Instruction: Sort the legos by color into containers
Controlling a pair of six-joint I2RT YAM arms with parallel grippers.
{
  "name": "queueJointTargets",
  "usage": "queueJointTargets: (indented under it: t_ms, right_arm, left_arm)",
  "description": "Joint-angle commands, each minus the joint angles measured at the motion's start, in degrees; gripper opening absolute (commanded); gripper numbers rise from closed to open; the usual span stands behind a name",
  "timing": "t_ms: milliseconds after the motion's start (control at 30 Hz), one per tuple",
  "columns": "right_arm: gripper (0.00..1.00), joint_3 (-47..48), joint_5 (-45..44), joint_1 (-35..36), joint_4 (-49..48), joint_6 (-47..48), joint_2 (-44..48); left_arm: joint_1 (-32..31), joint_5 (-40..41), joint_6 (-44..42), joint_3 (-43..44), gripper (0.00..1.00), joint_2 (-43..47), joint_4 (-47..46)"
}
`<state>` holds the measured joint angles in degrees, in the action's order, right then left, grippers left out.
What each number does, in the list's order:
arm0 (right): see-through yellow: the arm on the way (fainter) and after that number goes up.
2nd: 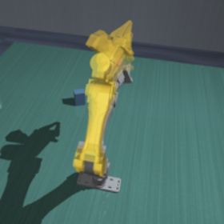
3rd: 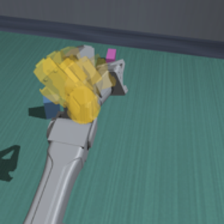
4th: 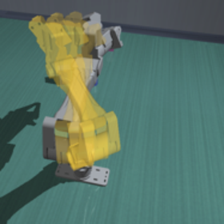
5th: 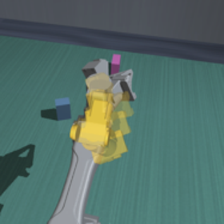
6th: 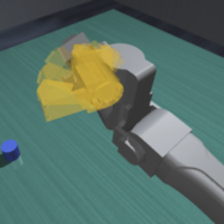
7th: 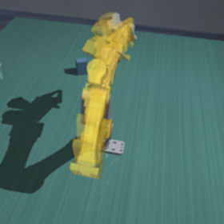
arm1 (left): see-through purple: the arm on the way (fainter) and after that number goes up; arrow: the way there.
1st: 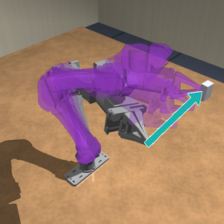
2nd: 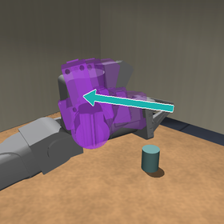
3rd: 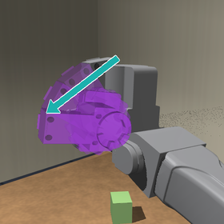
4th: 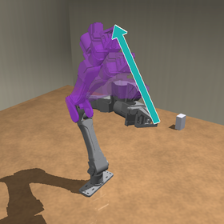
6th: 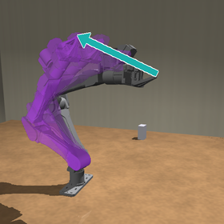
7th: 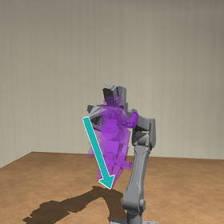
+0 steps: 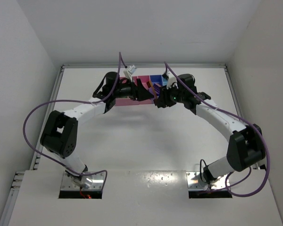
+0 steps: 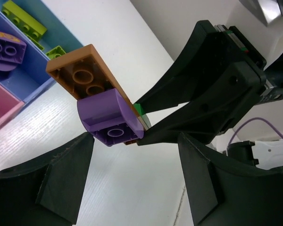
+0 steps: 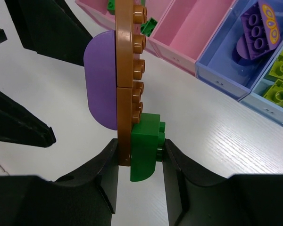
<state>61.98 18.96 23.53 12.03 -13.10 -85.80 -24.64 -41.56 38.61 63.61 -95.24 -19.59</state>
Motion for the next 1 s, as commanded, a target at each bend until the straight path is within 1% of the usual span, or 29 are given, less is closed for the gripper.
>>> queueJointTargets:
  t_ms: [0,67,167,400,467,533,567,600,633,700,733,767,833,867,900,933,967]
  right_arm:
    - [0.01,1.48,-0.33,0.99,-2.36,0.09,1.95]
    - [0.01,1.48,-0.33,0.99,-2.36,0.10,1.95]
    - [0.01,0.43,-0.33,0.99,-2.36,0.62,3.09]
    - [0.01,-1.24,-0.33,0.99,-1.84,0.62,5.37]
    - [0.01,-1.24,-0.33,0.99,-1.84,0.62,5.38]
    - [0.01,-1.24,-0.33,0.99,-1.84,0.62,5.38]
    - [0.01,-1.24,-0.33,0.38,-1.84,0.62,5.38]
    - [0.01,-1.76,-0.85,0.38,-1.84,0.62,5.38]
    - [0.01,-1.77,-0.86,-0.32,-1.84,-0.07,5.38]
    - [0.01,-2.29,-1.73,-0.93,-1.31,-0.08,5.38]
    - [0.01,-2.30,-1.73,-2.07,-1.31,-0.95,5.38]
    - [0.01,-2.99,-1.73,-2.69,-1.31,-1.48,5.38]
    - [0.01,-4.22,-1.73,-3.84,0.35,-2.01,6.16]
    - [0.01,-4.84,-1.13,-4.36,0.97,-1.23,6.69]
    - [0.01,-5.54,-0.16,-5.24,2.63,-0.18,7.74]
    - [0.01,-6.85,0.37,-5.25,4.12,1.48,8.27]
    - [0.01,-7.56,0.37,-6.12,5.97,5.16,8.80]
  left_arm:
    - [-1.37,3.59,-4.86,4.14,0.77,0.33,4.04]
    - [-1.90,5.60,-4.86,4.76,0.76,-0.20,5.09]
    - [-2.43,6.14,-6.00,6.51,0.72,-1.34,6.32]
    - [-2.95,10.62,-7.23,8.72,0.70,-3.10,9.75]
    - [-2.95,10.62,-7.23,8.72,0.65,-3.11,10.27]
    - [-2.95,10.62,-7.23,8.72,0.57,-3.11,10.28]
    - [-2.95,10.62,-7.23,8.72,0.47,-3.11,10.28]
    - [-2.95,10.62,-7.23,8.72,0.41,-3.11,10.28]
    - [-2.95,9.84,-7.23,8.02,0.31,-3.11,9.67]
    - [-2.95,8.52,-6.62,7.23,0.23,-2.59,8.26]
    - [-2.43,6.43,-6.10,6.18,0.20,-2.58,7.47]
    - [-2.43,5.19,-6.09,5.39,0.15,-2.06,6.33]
    - [-1.90,1.59,-5.39,3.63,0.12,-1.36,4.48]
    - [-1.90,0.61,-6.26,3.62,0.10,-1.35,4.48]
    - [-1.90,-0.35,-7.22,2.93,0.10,-0.74,5.52]
    - [-1.90,-0.88,-10.02,2.92,0.08,-0.74,7.01]
    - [-1.90,-1.93,-11.61,2.92,0.08,-0.13,8.51]
